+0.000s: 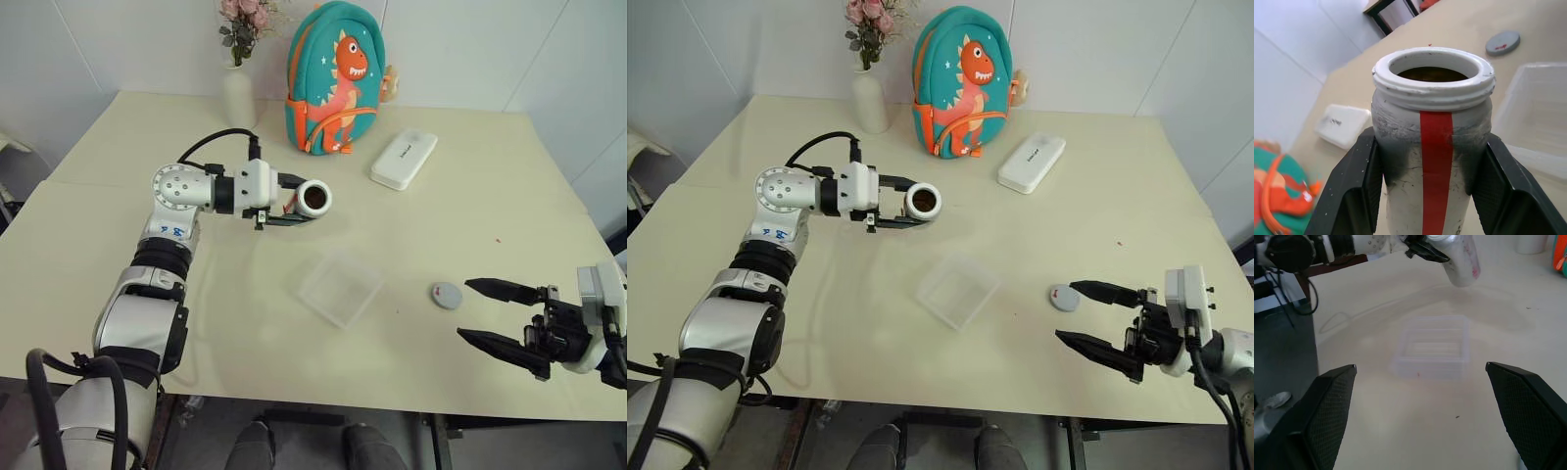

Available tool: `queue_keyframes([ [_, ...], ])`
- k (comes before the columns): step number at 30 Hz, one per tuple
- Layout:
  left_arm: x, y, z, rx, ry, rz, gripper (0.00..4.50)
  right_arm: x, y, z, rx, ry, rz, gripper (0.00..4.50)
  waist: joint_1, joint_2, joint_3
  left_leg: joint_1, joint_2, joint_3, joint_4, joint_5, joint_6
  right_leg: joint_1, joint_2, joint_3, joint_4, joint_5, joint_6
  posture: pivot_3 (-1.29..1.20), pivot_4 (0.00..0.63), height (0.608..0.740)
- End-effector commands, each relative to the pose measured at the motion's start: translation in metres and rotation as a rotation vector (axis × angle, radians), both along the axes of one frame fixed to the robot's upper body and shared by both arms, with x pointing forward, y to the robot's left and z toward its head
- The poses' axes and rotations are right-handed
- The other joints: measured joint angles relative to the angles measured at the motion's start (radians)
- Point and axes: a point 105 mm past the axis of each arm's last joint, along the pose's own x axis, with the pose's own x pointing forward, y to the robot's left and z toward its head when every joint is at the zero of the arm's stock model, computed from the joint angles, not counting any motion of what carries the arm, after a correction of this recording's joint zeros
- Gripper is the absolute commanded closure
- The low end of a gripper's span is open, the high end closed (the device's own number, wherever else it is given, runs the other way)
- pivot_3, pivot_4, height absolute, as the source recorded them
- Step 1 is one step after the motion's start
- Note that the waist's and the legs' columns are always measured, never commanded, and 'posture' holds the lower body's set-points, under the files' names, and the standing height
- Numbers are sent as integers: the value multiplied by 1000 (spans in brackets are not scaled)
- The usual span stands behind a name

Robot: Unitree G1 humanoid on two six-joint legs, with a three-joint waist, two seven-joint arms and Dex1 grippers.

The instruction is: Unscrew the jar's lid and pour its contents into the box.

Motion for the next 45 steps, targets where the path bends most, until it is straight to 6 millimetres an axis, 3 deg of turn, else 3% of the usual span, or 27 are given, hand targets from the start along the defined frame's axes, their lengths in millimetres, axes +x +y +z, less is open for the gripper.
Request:
queue_keyframes([
  [1, -8, -19, 18, 51, -224, -74, 2430, -11, 2, 12, 0, -31, 27, 50, -2, 0, 0, 0, 0, 0, 0, 0, 0, 0, 0, 0, 0, 0, 0, 0, 150, 740],
  [7, -24, -46, 27, 93, -438, -202, 2430, -3, 5, 13, 15, -64, -61, 50, -3, 0, 0, 0, 0, 1, 1, 0, 0, 0, 0, 1, 0, 0, 1, 0, 150, 740],
  [16, -37, -58, 6, 288, -723, -336, 2430, 2, 11, 8, 26, -71, -102, 50, -1, 0, 0, 0, 0, 2, 1, 0, 1, 0, 0, 3, 0, 1, 1, 0, 150, 740],
  [20, -24, -61, -5, 400, -859, -294, 2430, 7, 12, 9, 33, -79, -112, 50, -1, 0, 0, 0, 0, 2, 2, 0, 1, 0, 0, 3, 0, 1, 2, 0, 150, 740],
  [25, -2, -68, -10, 482, -1219, -302, 2430, 11, 13, 9, 27, -81, -110, 50, 0, -1, 1, 0, -1, 2, 3, 0, 1, 0, 0, 4, 0, 2, 3, 0, 150, 740],
  [30, 1, -78, -8, 424, -1483, -406, 2430, 15, 11, 11, 22, -86, -115, 50, 2, -2, 1, -1, -1, 3, 3, -1, 1, 0, 0, 5, 0, 1, 4, 0, 150, 740],
  [40, -22, -89, 0, 265, -1518, -516, 2430, 18, 9, 8, 18, -83, -122, 50, 2, -2, 1, -1, -1, 5, 1, -1, 1, -2, 0, 5, 0, 1, 4, 0, 150, 740],
  [45, -19, -81, -15, 335, -1730, -612, 2430, 22, 9, 8, 15, -87, -117, 50, 0, -2, 1, 0, -1, 5, 1, -1, 1, -2, 0, 6, 1, 1, 4, 0, 150, 740],
])
